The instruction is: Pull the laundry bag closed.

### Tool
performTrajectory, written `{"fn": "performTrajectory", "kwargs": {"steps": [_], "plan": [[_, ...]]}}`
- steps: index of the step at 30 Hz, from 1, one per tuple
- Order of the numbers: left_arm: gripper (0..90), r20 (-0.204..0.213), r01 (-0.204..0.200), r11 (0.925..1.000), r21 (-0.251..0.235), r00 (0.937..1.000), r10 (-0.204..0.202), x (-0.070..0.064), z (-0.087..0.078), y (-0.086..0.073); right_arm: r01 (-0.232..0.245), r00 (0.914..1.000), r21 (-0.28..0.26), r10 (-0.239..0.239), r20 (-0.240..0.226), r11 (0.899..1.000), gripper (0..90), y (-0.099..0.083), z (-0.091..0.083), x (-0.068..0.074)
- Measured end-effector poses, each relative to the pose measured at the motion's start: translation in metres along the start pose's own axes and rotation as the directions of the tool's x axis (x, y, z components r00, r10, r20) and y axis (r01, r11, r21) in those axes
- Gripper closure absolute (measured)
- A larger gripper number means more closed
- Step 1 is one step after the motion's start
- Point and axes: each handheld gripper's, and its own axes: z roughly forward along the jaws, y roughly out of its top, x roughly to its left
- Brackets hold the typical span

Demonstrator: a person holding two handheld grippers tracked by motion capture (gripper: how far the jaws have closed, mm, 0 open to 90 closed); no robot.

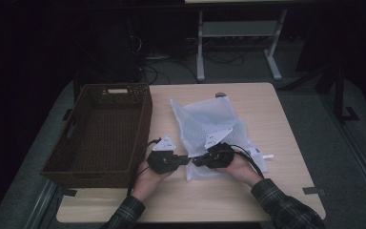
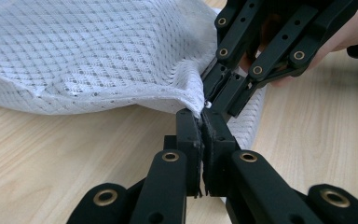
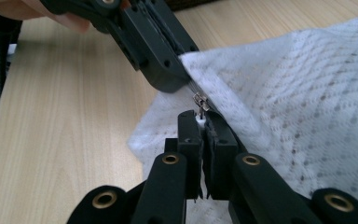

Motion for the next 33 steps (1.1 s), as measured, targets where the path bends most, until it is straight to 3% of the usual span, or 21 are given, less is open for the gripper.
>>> {"fn": "performTrajectory", "kwargs": {"steps": [17,33], "plan": [[87.5,-0.046,0.028,0.9996,0.007,0.9985,-0.028,0.000,-0.003,0.000,-0.003,0.9997,0.015,0.003,0.025,1.000,86.4,-0.004,-0.005,-0.002],[87.7,-0.136,0.064,0.9976,0.027,0.9890,-0.059,0.001,-0.001,0.001,-0.015,0.9989,0.019,0.014,0.045,1.000,86.4,-0.010,-0.011,-0.005]]}}
